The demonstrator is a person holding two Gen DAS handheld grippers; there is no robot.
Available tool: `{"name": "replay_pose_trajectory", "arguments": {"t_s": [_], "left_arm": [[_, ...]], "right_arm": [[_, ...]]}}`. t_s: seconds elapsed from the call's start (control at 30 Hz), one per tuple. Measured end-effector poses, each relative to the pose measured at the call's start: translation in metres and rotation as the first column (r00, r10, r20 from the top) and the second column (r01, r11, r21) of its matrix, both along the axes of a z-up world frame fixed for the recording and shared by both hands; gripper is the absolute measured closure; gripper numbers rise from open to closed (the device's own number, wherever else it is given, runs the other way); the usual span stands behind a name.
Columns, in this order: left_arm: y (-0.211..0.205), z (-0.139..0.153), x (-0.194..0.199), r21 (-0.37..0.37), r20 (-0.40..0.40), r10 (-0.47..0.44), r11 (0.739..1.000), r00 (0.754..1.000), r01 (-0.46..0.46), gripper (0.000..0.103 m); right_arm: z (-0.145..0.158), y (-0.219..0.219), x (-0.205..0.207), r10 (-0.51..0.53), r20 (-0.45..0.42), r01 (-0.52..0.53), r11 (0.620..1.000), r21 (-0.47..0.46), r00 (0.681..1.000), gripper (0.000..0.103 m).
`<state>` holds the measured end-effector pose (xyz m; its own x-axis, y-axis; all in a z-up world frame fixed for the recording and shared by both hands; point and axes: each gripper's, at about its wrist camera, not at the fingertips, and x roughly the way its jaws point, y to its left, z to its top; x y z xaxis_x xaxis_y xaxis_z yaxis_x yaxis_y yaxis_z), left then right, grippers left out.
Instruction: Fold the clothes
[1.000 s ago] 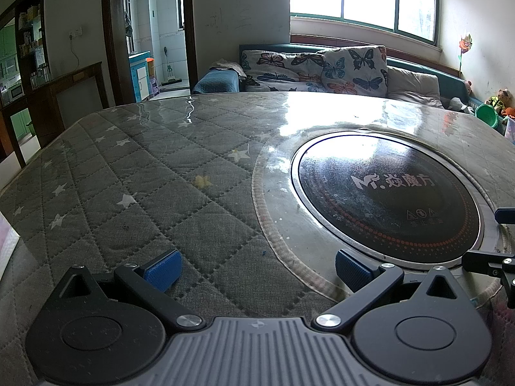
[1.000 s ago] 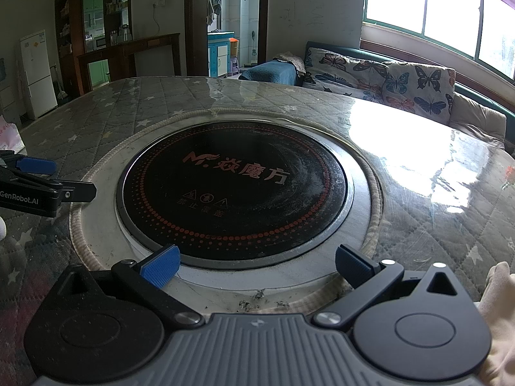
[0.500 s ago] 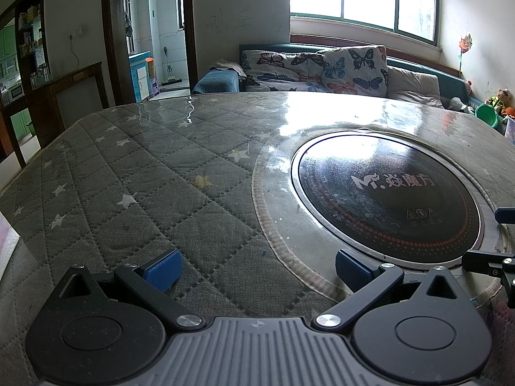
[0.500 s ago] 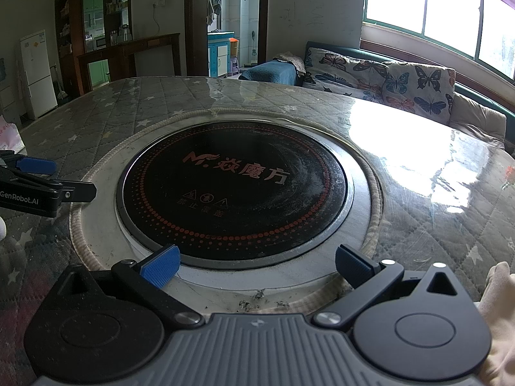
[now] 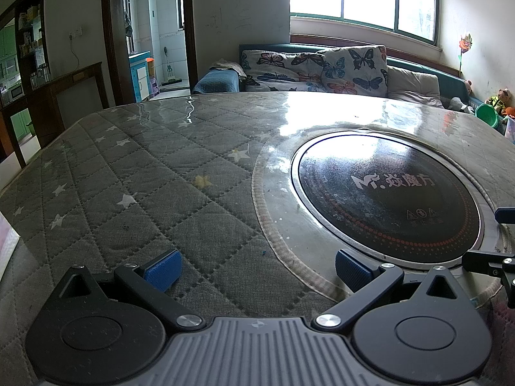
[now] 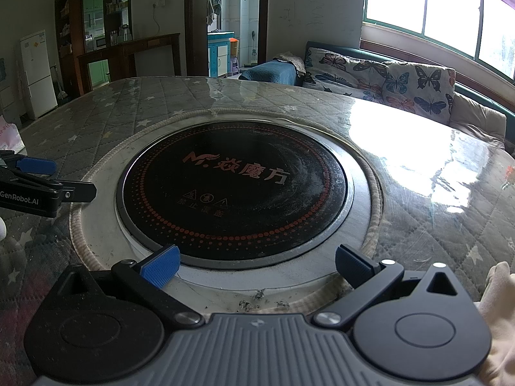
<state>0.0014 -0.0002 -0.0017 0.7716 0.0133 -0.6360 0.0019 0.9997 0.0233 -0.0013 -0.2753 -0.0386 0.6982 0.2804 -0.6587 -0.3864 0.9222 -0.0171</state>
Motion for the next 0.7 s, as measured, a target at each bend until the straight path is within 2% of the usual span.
{"name": "replay_pose_trajectory", "arguments": {"t_s": [0.7], "left_arm": [[-0.0008,-0.0003,0.0009,0.003,0.000,0.000,1.000,1.000,0.000,0.000]], "right_arm": [[0.0002,-0.0002,0.0002,0.000,0.000,0.000,1.000,0.000,1.000,0.000]]}}
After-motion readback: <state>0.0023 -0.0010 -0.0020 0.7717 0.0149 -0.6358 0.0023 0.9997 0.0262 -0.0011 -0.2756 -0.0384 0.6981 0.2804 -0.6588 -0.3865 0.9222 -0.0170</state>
